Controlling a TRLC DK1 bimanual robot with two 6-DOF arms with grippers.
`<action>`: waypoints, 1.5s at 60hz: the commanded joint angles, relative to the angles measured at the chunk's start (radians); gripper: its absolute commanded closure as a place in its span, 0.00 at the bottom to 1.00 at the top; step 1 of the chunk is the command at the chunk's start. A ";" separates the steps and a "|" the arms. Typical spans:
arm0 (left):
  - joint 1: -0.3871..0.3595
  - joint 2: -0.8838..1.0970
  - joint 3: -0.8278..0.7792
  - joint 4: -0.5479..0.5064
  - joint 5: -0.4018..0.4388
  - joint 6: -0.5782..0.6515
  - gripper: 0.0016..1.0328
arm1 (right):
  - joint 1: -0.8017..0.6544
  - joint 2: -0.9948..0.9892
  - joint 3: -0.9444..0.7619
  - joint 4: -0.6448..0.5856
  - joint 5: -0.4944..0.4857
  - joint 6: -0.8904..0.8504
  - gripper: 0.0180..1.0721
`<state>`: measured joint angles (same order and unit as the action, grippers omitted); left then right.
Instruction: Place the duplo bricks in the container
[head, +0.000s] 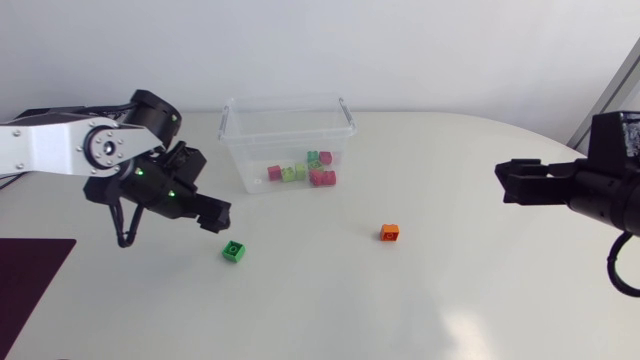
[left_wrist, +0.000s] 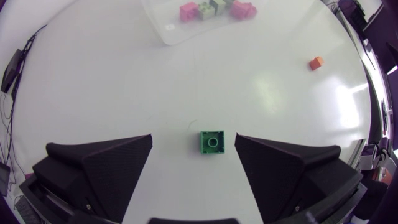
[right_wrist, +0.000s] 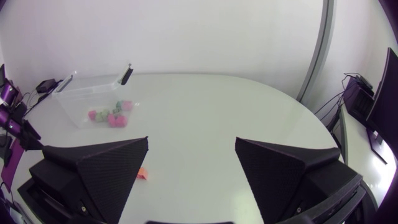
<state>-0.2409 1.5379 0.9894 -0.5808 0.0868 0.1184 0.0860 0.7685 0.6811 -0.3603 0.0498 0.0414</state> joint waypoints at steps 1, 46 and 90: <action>-0.028 0.064 0.031 -0.021 0.008 0.032 0.14 | 0.037 0.046 0.040 -0.043 -0.013 0.023 0.04; -0.094 0.355 0.063 0.052 -0.039 0.033 0.75 | 0.225 0.776 0.255 0.027 -0.143 0.087 0.14; -0.032 0.022 0.255 0.200 0.005 -0.008 0.79 | 0.281 1.146 0.406 -0.069 0.045 0.155 0.65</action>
<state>-0.2722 1.5658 1.2114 -0.4076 0.0765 0.1314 0.3649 1.8935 1.0916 -0.4393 0.0834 0.1806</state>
